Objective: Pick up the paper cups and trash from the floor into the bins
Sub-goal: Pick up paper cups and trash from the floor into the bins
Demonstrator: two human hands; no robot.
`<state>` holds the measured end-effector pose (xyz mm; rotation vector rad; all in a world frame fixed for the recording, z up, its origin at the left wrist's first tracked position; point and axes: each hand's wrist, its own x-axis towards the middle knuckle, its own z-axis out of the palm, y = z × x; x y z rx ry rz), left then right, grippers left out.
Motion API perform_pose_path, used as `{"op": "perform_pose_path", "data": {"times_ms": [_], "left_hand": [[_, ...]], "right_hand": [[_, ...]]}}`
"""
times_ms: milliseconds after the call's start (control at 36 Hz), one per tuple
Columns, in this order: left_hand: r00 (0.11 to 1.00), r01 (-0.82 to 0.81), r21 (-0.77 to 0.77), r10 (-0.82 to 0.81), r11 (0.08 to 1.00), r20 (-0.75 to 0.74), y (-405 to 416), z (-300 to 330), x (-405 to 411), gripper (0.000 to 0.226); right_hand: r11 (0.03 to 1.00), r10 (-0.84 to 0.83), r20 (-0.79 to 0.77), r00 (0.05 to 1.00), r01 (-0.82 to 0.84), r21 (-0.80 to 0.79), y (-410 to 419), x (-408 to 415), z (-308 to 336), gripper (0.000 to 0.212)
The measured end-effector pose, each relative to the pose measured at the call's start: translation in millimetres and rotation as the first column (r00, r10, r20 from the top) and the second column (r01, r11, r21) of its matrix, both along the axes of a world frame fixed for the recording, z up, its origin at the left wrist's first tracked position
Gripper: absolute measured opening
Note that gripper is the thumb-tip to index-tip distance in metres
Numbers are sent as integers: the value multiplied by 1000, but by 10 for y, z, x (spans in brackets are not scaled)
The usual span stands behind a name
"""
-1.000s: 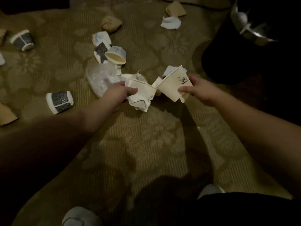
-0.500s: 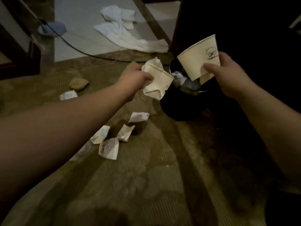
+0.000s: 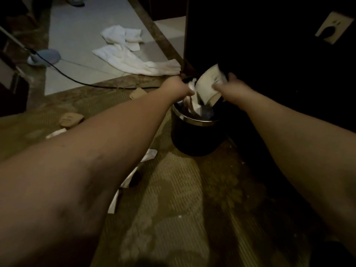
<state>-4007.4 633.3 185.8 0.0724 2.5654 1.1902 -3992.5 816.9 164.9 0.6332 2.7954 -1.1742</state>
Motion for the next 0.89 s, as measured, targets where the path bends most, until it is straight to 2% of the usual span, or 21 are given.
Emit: {"op": "perform_pose_path", "data": {"times_ms": [56,83,139,194,306,417,556,694,889], "left_hand": [[1000,17,-37,-17,999,9,-33,-31,29,44],[1000,10,-31,-10,999,-8,-60,-27,38,42],[999,-18,2,18,1000,-42,-132,-22,36,36],[997,-48,33,50,998,-63,-223,-12,38,36],[992,-77,20,78,997,-99,-461,22,76,43],[992,-75,39,78,996,-102,-755,55,193,35],[988,-42,-31,37,999,-152,-1242,71,416,26],[980,-11,-204,-30,979,-198,-1889,53,684,41],[984,-93,-323,37,942,-176,-2868,-213,1260,42]], "right_hand": [[978,58,180,982,-93,189,10,-2,-173,80],[953,57,214,975,-118,280,14,-6,-209,80],[912,35,180,983,-105,397,14,-4,-199,74],[890,36,132,991,-91,446,12,6,-154,68],[884,69,121,990,-117,453,-42,42,-96,67],[872,124,111,986,-162,462,-234,107,7,66],[850,237,15,971,-215,482,-781,214,207,59],[810,444,-20,896,-392,436,-1481,360,396,49],[635,670,136,730,-658,406,-2423,720,106,49]]}}
